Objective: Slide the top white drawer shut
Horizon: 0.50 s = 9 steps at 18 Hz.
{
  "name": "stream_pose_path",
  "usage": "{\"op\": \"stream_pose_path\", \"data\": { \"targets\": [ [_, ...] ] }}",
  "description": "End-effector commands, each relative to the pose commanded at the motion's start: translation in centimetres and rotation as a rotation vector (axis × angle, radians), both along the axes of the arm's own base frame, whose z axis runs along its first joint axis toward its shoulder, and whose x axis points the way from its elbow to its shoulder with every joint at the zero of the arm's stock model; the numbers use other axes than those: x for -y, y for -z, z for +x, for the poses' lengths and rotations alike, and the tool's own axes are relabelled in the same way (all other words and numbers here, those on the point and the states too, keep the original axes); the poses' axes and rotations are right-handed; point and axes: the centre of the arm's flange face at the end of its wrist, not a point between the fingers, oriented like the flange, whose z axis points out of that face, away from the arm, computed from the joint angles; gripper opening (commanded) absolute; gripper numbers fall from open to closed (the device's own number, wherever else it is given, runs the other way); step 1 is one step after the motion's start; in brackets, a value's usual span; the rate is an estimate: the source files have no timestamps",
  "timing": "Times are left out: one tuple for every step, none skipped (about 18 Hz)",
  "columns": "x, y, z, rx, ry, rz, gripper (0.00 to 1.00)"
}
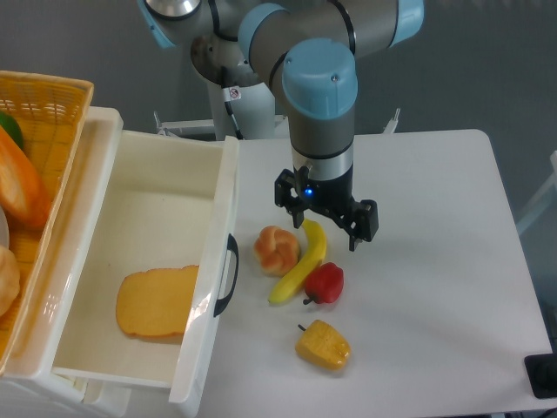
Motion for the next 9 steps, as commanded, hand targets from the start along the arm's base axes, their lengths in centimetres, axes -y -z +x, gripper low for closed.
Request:
{"op": "stream_pose_path", "data": {
  "targets": [
    [0.1, 0.1, -0.1, 0.001, 0.0, -0.001, 1.0],
    [0.0, 0.0, -0.1, 0.001, -0.001, 0.001, 1.0],
    [0.0, -0.1, -0.1, 0.0, -0.003, 0.002, 1.0],
    [0.0, -0.1, -0.2, -0.001, -0.001, 0.003, 1.0],
    [0.0, 0.0, -0.2, 0.0, -0.003, 0.0, 1.0],
    [0.1, 0.4, -0.2, 0.004, -0.003, -0.005, 1.0],
    [0.1, 0.5, -0.2, 0.006, -0.008, -0.007, 1.0],
    [0.2, 0.8, -0.2, 0.01, -0.014, -0.011, 1.0],
    [0.3, 1.2, -0.1, 0.018, -0.022, -0.014, 1.0]
  ]
}}
